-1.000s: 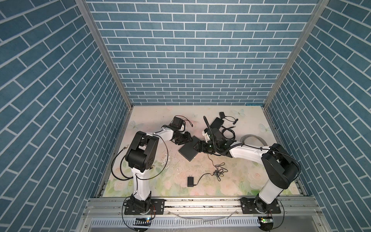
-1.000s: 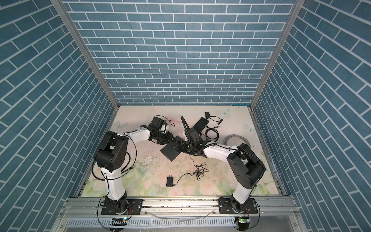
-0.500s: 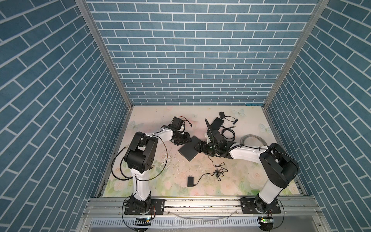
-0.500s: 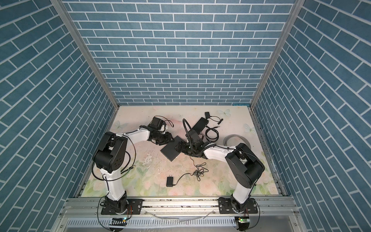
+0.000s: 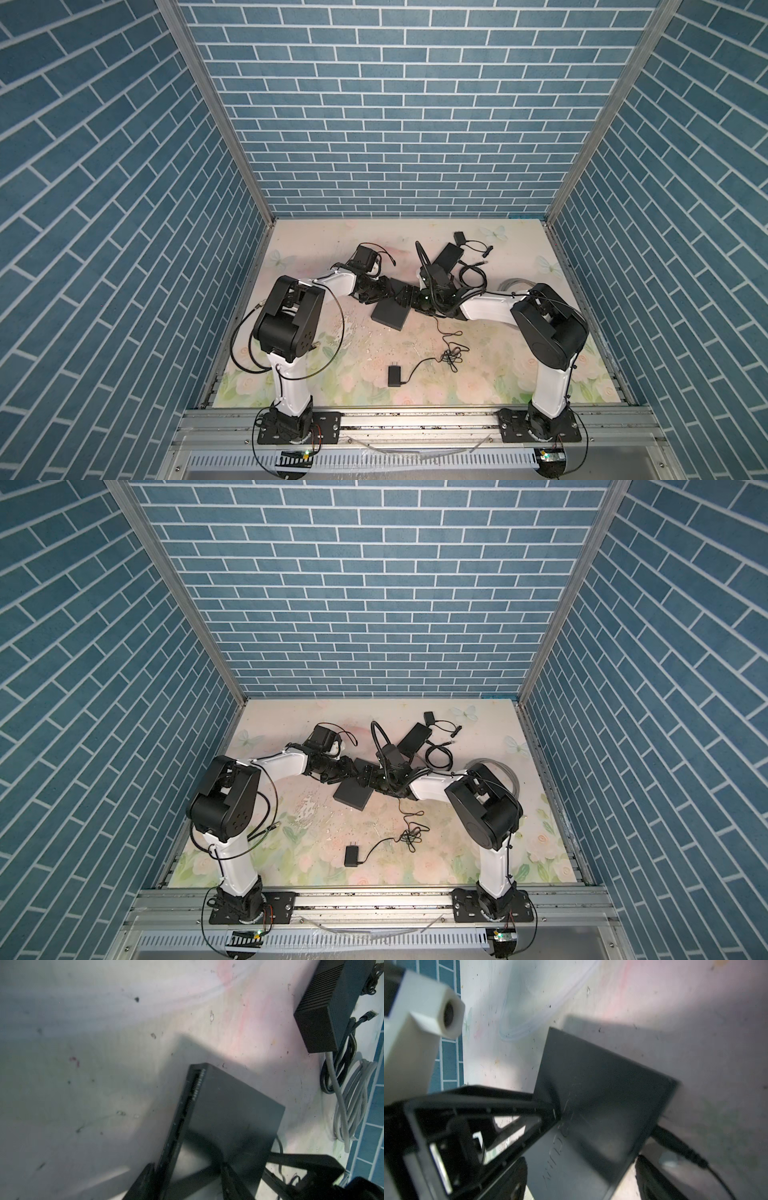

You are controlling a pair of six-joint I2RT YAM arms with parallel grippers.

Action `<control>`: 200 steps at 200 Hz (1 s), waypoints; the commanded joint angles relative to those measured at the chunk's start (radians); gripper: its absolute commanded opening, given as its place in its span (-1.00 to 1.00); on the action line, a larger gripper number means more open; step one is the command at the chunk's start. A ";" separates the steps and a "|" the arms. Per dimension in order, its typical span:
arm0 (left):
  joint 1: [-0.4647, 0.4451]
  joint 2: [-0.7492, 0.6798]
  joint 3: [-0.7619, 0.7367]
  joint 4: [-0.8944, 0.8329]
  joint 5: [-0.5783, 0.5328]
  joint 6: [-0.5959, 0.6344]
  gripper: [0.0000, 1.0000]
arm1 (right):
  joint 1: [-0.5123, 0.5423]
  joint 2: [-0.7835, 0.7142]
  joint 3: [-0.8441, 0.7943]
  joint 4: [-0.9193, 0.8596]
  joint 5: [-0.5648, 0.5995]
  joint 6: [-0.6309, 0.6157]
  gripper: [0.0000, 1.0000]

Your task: Insert the plug into the switch port

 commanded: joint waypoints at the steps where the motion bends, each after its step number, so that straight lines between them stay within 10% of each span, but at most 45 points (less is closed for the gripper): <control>1: -0.051 -0.020 -0.065 -0.026 0.052 -0.057 0.04 | -0.022 0.034 0.091 0.004 -0.015 -0.043 0.62; 200: 0.026 0.152 0.134 -0.145 0.003 0.010 0.05 | -0.120 -0.146 -0.107 0.004 -0.056 -0.161 0.57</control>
